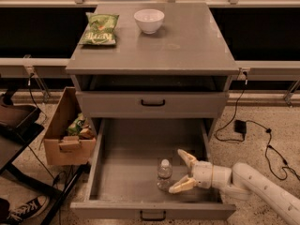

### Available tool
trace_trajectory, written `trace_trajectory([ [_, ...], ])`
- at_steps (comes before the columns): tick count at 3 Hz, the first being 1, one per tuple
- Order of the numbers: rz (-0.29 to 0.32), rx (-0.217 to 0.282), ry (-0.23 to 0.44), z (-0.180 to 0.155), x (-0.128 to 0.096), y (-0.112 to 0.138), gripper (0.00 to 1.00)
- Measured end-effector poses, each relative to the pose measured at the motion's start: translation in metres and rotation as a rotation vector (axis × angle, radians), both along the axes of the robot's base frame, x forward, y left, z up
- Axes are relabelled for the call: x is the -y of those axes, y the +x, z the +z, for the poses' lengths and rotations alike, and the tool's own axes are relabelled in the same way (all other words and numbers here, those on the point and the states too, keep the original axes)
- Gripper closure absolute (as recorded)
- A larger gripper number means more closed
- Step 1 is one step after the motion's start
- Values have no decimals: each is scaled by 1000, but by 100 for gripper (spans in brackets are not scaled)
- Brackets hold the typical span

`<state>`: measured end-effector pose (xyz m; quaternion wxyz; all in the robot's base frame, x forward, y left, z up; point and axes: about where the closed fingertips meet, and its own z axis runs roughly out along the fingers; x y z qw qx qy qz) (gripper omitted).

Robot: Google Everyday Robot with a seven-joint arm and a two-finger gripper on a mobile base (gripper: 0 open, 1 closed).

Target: Pick water bottle from middle drawer and place on counter

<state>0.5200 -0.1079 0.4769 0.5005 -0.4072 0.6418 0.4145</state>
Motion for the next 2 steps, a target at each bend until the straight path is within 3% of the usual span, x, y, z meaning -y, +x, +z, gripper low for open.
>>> trace_trajectory([
  [2, 46, 64, -51, -12, -32, 9, 0],
])
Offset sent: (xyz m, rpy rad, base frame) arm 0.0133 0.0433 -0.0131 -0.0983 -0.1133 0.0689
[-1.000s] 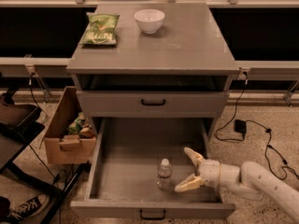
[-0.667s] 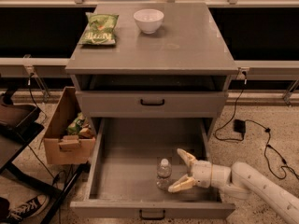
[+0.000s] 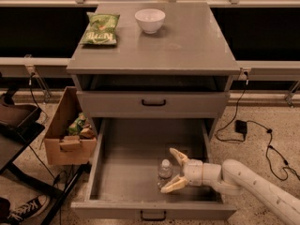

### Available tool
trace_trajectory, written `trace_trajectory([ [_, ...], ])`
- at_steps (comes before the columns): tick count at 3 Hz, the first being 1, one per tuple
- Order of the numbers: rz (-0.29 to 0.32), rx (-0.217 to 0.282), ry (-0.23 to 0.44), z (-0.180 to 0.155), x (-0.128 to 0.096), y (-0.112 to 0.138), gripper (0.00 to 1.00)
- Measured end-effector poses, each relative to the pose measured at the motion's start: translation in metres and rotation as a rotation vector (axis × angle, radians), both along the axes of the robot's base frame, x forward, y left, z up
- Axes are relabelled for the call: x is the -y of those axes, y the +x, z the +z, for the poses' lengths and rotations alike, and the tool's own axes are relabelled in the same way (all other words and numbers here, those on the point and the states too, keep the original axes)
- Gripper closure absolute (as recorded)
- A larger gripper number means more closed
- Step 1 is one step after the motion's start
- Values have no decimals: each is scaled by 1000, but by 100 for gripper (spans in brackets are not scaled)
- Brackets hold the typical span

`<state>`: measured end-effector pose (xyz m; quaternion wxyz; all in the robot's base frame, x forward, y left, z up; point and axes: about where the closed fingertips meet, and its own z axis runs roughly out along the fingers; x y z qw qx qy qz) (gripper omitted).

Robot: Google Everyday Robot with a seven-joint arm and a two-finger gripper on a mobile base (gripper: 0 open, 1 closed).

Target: Pick water bottle from middle drawer and place on counter

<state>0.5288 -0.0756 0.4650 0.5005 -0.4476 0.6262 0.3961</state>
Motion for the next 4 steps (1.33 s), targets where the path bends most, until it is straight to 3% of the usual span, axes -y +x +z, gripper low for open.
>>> trace_trajectory([
  [1, 44, 37, -44, 4, -13, -2, 0],
  [3, 89, 41, -78, -3, -24, -5, 41],
  [4, 94, -7, -86, -7, -20, -4, 65],
])
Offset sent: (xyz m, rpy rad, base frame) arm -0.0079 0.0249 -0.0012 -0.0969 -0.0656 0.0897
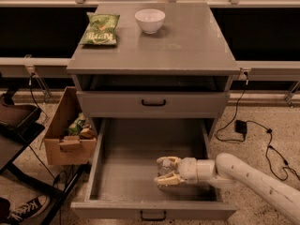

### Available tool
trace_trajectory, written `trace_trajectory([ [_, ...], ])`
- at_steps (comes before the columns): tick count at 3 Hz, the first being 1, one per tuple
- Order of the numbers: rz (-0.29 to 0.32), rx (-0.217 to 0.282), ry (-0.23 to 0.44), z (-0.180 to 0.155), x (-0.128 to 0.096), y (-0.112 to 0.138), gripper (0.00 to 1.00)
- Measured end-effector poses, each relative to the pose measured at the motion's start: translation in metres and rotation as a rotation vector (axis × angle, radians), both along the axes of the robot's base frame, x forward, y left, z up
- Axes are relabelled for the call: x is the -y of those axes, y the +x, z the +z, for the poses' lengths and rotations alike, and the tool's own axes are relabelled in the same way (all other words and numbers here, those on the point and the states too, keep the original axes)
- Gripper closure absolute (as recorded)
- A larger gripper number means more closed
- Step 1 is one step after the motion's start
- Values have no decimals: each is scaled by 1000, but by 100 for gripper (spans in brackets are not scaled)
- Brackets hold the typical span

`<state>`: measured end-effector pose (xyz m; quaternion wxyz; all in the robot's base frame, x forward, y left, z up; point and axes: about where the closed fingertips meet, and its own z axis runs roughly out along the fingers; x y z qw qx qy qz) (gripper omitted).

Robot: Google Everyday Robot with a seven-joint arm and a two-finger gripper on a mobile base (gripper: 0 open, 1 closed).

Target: Pick water bottle from middle drawer and place on counter

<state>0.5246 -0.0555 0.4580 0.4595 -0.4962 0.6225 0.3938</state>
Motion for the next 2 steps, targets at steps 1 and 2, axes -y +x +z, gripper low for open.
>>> trace_trajectory([
  [1, -8, -74, -11, 13, 13, 2, 87],
  [2, -18, -164, -17, 60, 39, 15, 100],
])
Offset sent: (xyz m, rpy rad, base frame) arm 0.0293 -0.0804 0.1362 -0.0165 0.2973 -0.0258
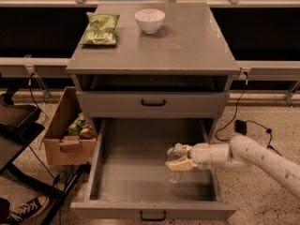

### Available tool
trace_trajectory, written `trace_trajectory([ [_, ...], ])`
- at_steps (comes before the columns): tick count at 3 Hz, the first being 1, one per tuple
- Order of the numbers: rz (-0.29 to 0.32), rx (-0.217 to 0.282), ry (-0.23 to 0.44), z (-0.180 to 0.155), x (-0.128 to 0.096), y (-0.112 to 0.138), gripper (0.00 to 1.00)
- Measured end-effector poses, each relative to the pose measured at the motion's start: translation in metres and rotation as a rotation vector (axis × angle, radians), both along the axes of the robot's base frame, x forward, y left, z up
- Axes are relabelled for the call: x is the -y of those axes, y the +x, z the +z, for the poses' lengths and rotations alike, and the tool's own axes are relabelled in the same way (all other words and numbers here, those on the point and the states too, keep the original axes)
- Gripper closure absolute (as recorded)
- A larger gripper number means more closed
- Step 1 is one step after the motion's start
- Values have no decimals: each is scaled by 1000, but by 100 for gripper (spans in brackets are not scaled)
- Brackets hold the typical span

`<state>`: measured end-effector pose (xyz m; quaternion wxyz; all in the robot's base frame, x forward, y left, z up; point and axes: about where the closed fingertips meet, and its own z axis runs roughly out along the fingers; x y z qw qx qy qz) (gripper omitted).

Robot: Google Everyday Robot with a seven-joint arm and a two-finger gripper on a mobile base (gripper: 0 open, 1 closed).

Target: Pick water bottle from middle drawer and place on counter

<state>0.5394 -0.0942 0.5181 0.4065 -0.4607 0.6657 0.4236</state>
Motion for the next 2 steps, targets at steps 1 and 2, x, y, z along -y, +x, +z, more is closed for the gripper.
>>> trace_trajectory([
  [1, -19, -88, 16, 63, 28, 22, 100],
  [2, -80, -158, 19, 138, 68, 59, 100],
])
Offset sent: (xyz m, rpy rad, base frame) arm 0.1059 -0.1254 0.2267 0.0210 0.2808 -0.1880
